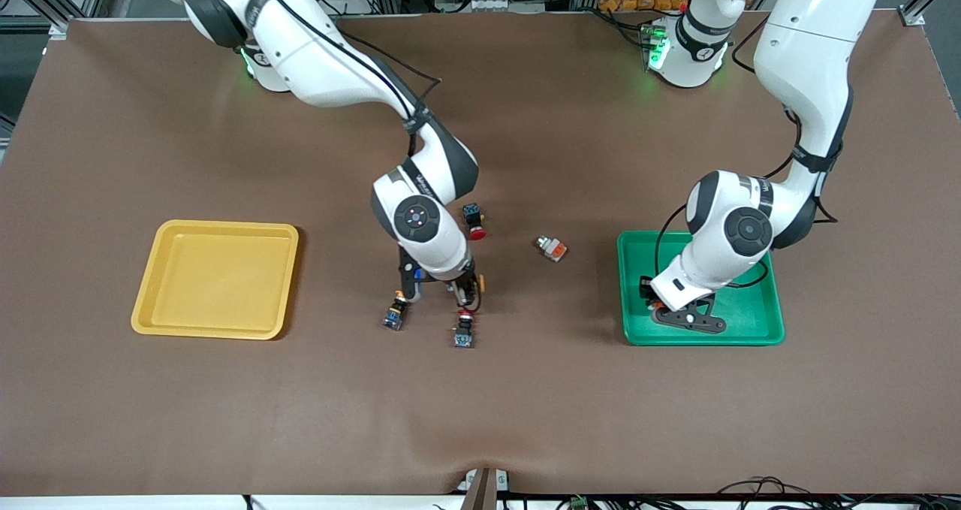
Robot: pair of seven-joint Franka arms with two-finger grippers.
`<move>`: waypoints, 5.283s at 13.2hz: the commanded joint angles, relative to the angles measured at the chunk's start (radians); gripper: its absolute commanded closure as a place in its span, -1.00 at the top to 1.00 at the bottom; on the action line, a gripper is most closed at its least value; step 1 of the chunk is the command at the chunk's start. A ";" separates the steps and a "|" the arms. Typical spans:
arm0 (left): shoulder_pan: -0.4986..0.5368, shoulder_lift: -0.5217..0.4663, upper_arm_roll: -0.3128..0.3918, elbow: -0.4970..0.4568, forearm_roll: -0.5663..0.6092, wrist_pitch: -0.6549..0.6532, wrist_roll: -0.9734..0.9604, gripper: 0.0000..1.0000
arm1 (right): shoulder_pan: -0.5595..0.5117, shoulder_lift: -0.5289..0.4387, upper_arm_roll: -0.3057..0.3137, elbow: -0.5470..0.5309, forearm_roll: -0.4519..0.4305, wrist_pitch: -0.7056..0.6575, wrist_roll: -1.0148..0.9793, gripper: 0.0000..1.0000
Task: Place green and yellow buttons in trays
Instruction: 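Place the yellow switch in the yellow tray while the left places white switch, then move the right gripper back to the switches while the left gripper reaches, then grasp the second yellow switch with the right gripper while the left grasps white, then lower the yellow switch into the yellow tray while the left fills green tray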
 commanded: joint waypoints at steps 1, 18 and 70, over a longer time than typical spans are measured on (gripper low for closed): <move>0.052 -0.016 -0.010 -0.033 0.014 0.001 0.038 -0.66 | -0.058 -0.108 0.009 -0.024 -0.014 -0.126 -0.085 -1.00; -0.236 -0.030 -0.086 0.030 0.014 -0.033 -0.758 1.00 | -0.634 -0.358 0.009 -0.084 -0.102 -0.710 -1.214 -0.85; 0.267 0.077 -0.092 0.142 0.166 -0.193 0.100 -1.00 | -0.201 -0.139 0.019 -0.259 -0.189 0.053 -0.882 -1.00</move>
